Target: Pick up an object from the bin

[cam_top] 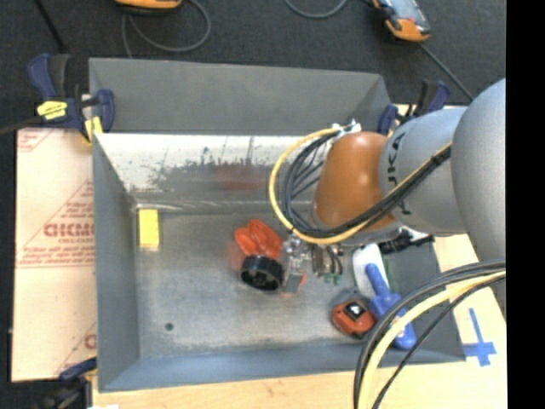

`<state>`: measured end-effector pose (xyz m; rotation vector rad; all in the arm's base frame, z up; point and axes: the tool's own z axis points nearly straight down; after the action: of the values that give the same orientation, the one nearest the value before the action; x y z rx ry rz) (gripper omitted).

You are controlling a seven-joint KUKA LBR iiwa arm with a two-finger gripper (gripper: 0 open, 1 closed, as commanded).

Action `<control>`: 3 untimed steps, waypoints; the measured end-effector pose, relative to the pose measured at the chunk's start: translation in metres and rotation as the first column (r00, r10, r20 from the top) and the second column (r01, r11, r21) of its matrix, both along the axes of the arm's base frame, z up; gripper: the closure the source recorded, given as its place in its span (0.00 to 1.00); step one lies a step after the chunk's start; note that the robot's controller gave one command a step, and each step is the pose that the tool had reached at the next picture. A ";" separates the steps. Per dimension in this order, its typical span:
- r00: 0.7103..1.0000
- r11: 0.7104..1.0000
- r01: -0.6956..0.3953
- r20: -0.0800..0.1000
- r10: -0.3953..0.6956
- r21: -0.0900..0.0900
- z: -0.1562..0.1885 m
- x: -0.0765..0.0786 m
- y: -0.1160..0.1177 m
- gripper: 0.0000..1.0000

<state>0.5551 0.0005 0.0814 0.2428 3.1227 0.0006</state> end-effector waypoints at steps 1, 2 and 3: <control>1.000 1.000 -0.027 -0.006 0.026 -0.002 0.029 -0.009 -0.004 1.00; 1.000 1.000 -0.005 -0.013 0.005 0.001 0.083 -0.017 -0.007 1.00; 0.998 0.998 -0.055 -0.002 0.055 -0.002 0.114 -0.020 -0.014 1.00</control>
Offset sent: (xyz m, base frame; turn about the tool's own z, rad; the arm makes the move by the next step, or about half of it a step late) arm -0.0200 -0.0090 0.1067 0.0135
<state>0.5348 -0.0134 0.1956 0.1566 3.1299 -0.0018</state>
